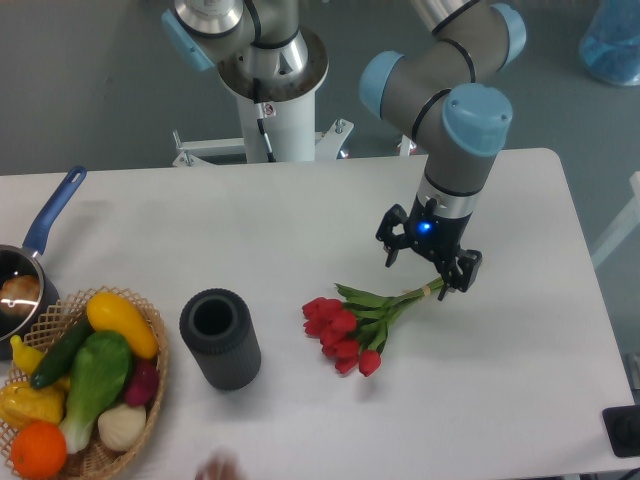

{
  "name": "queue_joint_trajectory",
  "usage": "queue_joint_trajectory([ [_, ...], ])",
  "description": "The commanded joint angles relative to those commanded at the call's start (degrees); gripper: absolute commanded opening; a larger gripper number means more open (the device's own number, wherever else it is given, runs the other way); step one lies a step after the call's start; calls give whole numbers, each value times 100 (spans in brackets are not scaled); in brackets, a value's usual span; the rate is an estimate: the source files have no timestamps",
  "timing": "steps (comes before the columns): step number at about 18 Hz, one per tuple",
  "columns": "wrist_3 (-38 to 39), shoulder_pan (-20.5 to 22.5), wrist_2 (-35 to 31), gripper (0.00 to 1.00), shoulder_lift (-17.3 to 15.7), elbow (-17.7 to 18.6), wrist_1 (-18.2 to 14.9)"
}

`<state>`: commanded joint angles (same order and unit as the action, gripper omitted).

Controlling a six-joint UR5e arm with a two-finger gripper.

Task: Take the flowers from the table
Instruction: 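Move the open gripper over the green stems of the red tulips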

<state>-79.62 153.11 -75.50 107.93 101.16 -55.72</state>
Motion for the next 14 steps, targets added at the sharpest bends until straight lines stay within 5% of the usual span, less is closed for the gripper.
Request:
queue_joint_trajectory([
  [7,-632,-185,-272,100,359,299,44],
  [14,-581,-352,-281,100,747,220,596],
])
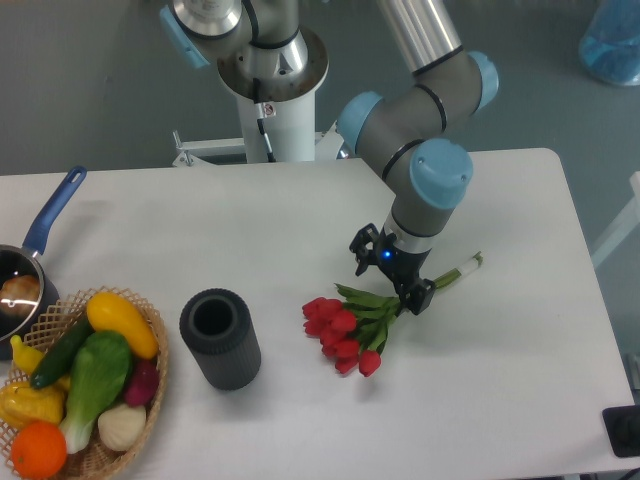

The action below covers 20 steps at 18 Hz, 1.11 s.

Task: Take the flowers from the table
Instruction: 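Move the open gripper over the green stems of the red tulips, then lower the gripper onto the tulip stems and close it, then lift the grasped tulip bunch up off the table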

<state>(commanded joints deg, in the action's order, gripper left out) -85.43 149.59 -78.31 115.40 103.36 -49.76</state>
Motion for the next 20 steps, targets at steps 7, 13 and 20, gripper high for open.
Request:
queue_joint_trajectory([
  [7,0,-27,0,88,106,0,45],
  [13,-9,-44,18,30,141,-9,36],
  [20,377,-9,9,13,-148,-149,1],
])
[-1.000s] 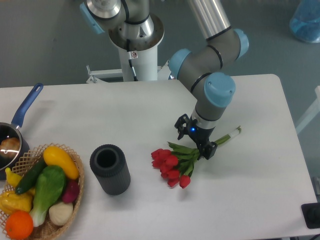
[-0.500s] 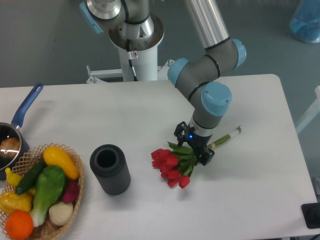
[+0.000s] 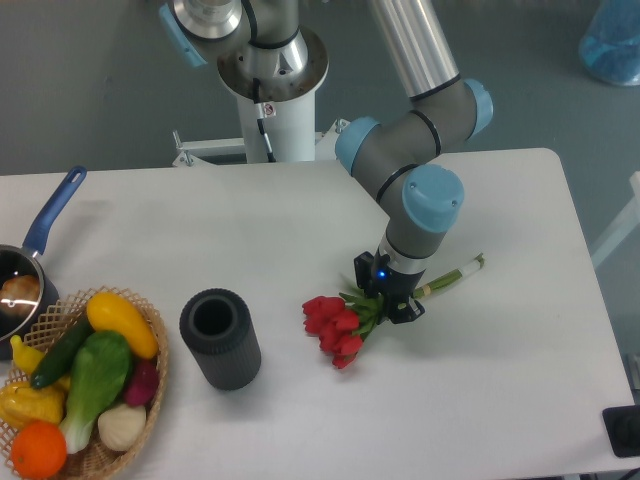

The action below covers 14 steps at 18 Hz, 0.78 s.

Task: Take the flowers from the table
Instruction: 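Lift the grasped tulip bunch up off the table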

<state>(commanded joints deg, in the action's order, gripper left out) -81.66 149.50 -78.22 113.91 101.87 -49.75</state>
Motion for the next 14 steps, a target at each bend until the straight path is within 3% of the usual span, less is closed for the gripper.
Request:
queue_joint_trajectory([
  [7,36,141,-44,13,-167,-387,-53],
  [10,88,176,-44,27,-264,-422,-62],
  [14,246,185,-44,21,-317,-869,-210],
])
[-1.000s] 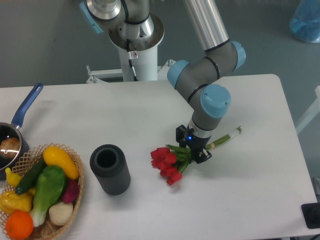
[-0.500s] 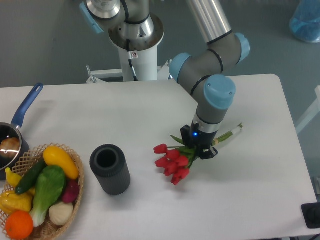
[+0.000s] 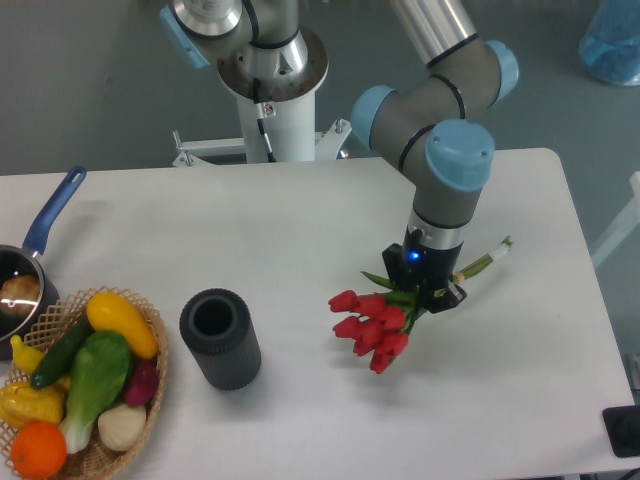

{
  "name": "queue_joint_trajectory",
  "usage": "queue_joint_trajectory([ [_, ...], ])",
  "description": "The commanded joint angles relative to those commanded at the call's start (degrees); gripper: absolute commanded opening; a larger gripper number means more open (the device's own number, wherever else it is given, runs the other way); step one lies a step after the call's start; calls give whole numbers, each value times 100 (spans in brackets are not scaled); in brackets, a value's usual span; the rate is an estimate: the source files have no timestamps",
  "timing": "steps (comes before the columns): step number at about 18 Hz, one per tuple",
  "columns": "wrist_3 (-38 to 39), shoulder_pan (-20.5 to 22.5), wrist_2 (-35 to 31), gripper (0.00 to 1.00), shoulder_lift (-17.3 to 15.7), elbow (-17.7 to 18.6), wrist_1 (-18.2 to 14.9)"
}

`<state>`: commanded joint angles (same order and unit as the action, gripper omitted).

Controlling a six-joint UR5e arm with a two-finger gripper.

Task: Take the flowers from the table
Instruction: 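Lift the grasped tulip bunch up off the table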

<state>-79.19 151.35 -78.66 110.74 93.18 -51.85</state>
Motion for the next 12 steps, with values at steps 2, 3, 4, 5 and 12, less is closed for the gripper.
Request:
queue_joint_trajectory([
  [2,219,-53,-157,22,-18,-264,-71],
  [3,351,-114,-254,22,-18,-378,-89],
  [4,396,-175,-316,22,-35,-484,-211],
  [5,344,-167,-325,22,-35,-668,-586],
  [12,317,-141,-615,21,-202,-898,-1064],
])
